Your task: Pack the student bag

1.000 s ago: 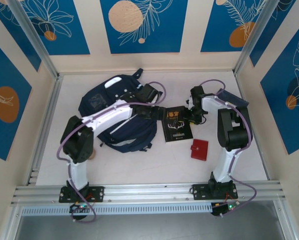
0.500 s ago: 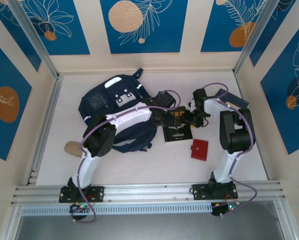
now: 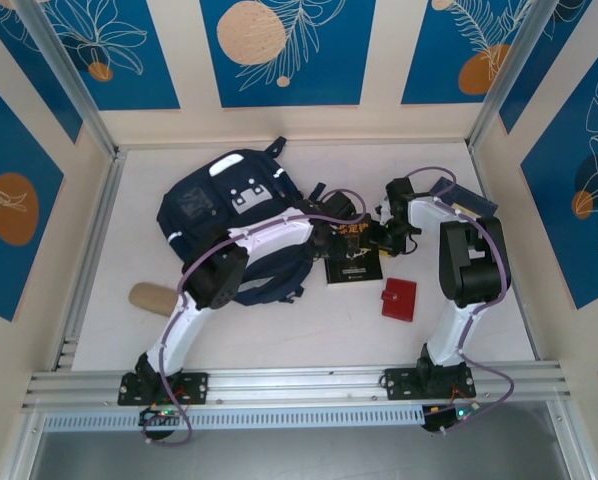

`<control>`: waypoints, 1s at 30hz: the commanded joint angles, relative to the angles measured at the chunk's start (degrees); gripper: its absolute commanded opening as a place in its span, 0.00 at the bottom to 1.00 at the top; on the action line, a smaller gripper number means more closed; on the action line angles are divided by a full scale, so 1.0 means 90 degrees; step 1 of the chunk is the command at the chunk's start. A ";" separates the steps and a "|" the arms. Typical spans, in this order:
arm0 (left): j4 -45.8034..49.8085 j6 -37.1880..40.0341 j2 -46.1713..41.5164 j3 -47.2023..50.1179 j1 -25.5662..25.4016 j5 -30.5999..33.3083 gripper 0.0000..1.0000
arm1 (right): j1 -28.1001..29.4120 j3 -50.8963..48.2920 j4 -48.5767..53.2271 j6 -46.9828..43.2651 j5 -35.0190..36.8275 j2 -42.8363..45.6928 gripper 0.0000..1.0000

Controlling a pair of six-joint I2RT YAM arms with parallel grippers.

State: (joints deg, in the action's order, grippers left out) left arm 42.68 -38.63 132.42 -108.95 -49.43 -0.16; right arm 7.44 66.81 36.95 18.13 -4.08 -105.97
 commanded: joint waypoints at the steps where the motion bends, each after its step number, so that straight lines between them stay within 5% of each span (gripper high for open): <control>1: 0.0380 0.0110 0.0323 -0.0054 -0.0094 0.0068 0.49 | 0.0109 -0.0066 0.0166 -0.0032 -0.0695 0.0222 0.48; 12: 0.0516 0.0172 0.0631 -0.0043 -0.0110 0.0172 0.45 | 0.0218 -0.0011 0.0366 0.0220 -0.1060 0.0981 0.35; 21: 0.0473 0.0309 0.0339 -0.0034 -0.0089 0.0244 0.44 | 0.0330 0.0066 0.0528 0.0291 -0.0512 0.1064 0.10; 30: 0.0421 0.0746 -0.1217 0.0069 0.0194 0.0133 0.65 | 0.0194 0.0118 0.0424 0.0218 -0.0761 0.1911 0.00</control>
State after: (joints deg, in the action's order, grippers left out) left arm 44.69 -33.98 129.21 -108.73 -48.84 0.49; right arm 9.50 66.63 40.66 20.36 -6.70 -93.08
